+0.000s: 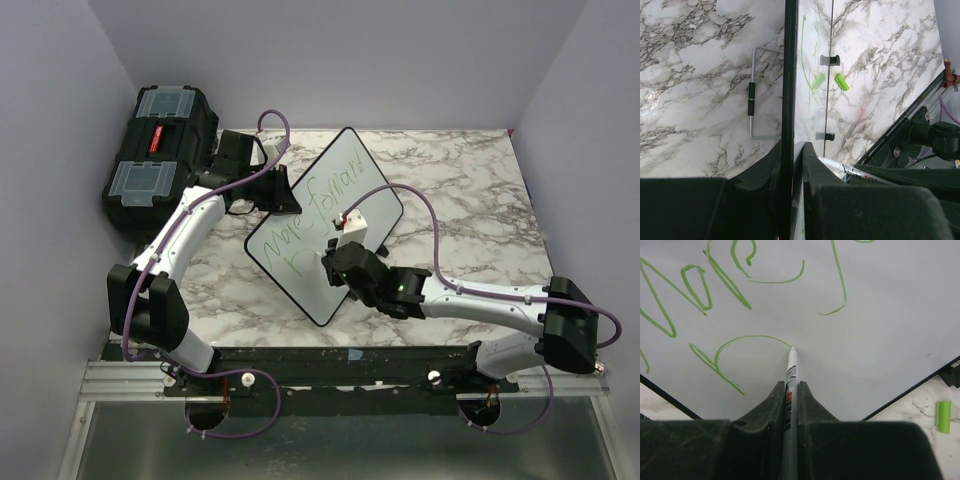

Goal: Write a sentence on the whiteboard

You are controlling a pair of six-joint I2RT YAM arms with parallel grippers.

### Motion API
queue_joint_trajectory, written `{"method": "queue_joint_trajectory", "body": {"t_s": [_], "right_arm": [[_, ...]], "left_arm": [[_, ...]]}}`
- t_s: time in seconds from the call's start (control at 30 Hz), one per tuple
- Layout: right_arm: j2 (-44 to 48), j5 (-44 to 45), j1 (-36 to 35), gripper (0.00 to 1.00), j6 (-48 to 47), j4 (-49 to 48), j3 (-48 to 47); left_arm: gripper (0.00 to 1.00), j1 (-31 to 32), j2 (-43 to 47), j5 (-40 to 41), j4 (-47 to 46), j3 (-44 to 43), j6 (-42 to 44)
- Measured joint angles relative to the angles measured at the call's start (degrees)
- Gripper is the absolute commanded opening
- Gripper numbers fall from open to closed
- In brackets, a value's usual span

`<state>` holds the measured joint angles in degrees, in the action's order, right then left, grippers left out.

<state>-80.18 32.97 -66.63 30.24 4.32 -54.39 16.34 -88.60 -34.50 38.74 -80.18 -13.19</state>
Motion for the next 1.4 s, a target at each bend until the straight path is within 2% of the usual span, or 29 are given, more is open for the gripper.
{"method": "queue_joint_trajectory", "body": {"t_s": [0.33, 0.9, 1.17, 1.4], "right_arm": [[1.60, -5.09, 0.74, 0.01, -1.53, 0.50, 1.70], [-1.25, -25.57, -0.35, 0.01, -3.74, -0.76, -1.79], [1.33, -25.38, -0.37, 0.01, -3.74, -0.28, -1.14], [9.40, -17.35, 0.00, 0.01, -3.72, -0.35, 2.21]], "left_arm": [[0.00, 0.00, 0.00, 0.13, 0.04, 0.00, 0.02], [0.00, -0.07, 0.00, -0.57, -0.63, 0.11, 1.38], [0.00, 0.42, 0.46, -0.24, -0.15, 0.11, 1.22], [0.00, 0.79, 0.81, 0.44, 0.07, 0.11, 0.55]]}}
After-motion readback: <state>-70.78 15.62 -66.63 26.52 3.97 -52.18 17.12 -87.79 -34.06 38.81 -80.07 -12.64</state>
